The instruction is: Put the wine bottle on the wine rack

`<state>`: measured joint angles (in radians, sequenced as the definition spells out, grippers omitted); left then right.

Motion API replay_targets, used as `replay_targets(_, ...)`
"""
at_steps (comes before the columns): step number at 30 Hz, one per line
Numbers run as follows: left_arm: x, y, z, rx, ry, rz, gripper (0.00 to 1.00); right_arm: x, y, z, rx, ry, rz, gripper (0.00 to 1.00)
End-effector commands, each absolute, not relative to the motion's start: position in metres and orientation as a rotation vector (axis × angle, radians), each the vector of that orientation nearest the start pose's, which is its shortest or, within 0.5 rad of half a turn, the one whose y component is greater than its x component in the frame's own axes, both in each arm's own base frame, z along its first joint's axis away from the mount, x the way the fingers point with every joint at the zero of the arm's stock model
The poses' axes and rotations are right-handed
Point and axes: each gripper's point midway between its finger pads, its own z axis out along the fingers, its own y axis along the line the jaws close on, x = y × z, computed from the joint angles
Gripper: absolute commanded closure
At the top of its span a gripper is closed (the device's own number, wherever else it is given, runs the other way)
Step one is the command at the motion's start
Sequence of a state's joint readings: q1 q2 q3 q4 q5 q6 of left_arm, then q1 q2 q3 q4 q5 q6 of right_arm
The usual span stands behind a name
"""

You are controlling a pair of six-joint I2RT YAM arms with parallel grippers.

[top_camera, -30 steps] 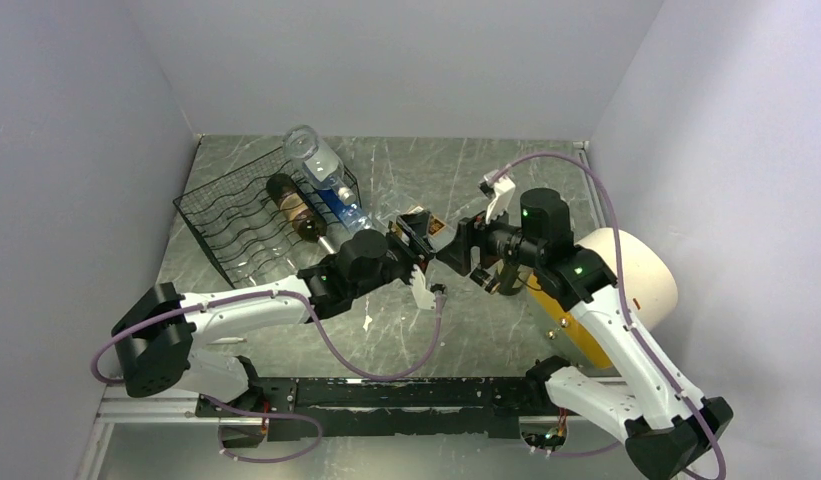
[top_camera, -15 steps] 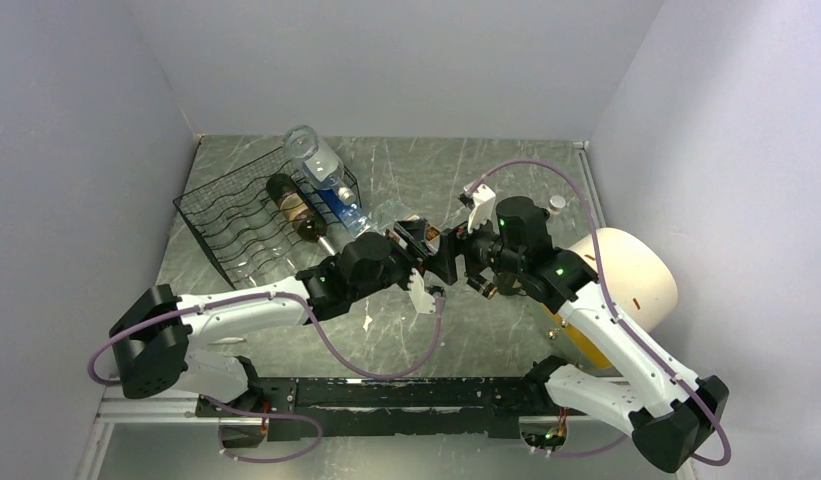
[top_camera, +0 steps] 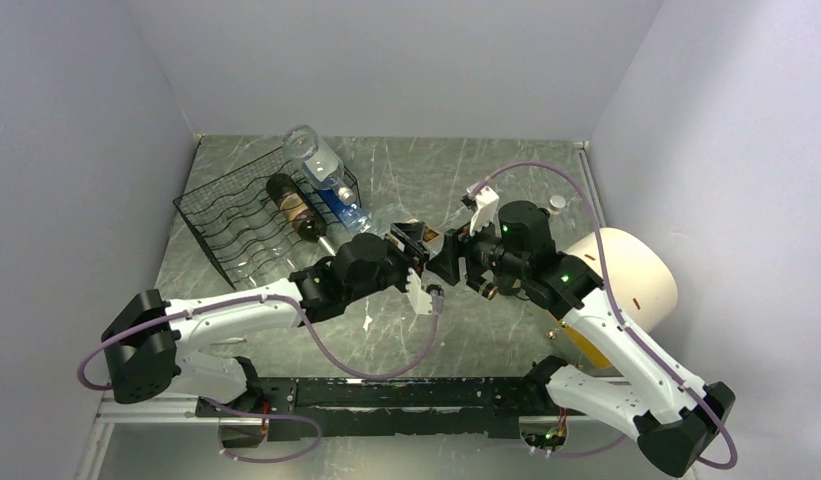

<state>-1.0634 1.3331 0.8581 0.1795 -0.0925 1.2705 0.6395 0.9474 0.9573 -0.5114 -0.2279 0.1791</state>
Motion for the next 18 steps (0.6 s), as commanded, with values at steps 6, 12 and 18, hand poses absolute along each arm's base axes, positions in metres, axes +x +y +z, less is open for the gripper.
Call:
replay_targets(6, 0.250, -0.351, 0.316, 1.322, 0.781, 0.074, 0.00, 0.229, 0.205, 0.289, -0.435, 1.905, 0.689, 1.00)
replay_targets(12, 0.225, -0.351, 0.303, 1.259, 0.810, -0.156, 0.00, 0.237, 0.200, 0.314, -0.348, 1.844, 0.680, 1.00)
replay_targets(18, 0.219, -0.334, 0.316, 1.007, 0.948, -0.355, 0.01, 0.247, 0.202, 0.307, -0.323, 1.847, 0.661, 1.00)
